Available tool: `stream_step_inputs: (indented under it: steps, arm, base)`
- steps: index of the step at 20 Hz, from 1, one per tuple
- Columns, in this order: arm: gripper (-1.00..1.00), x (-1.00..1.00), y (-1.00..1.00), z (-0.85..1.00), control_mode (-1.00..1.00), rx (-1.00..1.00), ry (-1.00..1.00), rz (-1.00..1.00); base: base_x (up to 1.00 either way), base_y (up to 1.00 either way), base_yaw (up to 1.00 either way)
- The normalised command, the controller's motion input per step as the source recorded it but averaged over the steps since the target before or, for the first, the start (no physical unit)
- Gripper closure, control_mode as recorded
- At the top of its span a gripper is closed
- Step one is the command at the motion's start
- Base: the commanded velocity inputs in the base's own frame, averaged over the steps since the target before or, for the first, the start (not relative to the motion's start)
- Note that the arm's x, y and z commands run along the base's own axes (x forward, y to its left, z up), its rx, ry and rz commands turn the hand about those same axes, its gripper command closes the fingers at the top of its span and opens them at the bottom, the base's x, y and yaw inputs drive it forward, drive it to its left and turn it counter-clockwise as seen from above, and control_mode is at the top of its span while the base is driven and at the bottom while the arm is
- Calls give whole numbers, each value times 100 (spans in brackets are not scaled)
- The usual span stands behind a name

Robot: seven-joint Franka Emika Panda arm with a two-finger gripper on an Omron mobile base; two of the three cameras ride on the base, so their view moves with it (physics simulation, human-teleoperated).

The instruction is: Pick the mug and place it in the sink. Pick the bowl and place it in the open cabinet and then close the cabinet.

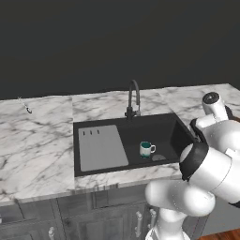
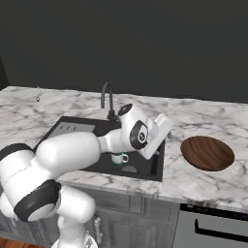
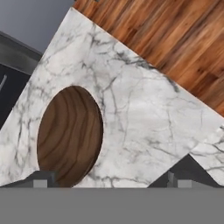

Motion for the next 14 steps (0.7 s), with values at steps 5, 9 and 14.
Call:
stream_step_inputs:
  steps: [5, 9, 14]
  arm:
    - [-100, 2, -14, -25, -100, 0, 0, -16]
    - [-100, 0, -2, -17, -100, 0, 0, -10]
    - [-100, 0, 0, -14, -100, 0, -1, 0]
  base:
    - [0, 0, 0]
    - [0, 0, 0]
    - [0, 0, 0]
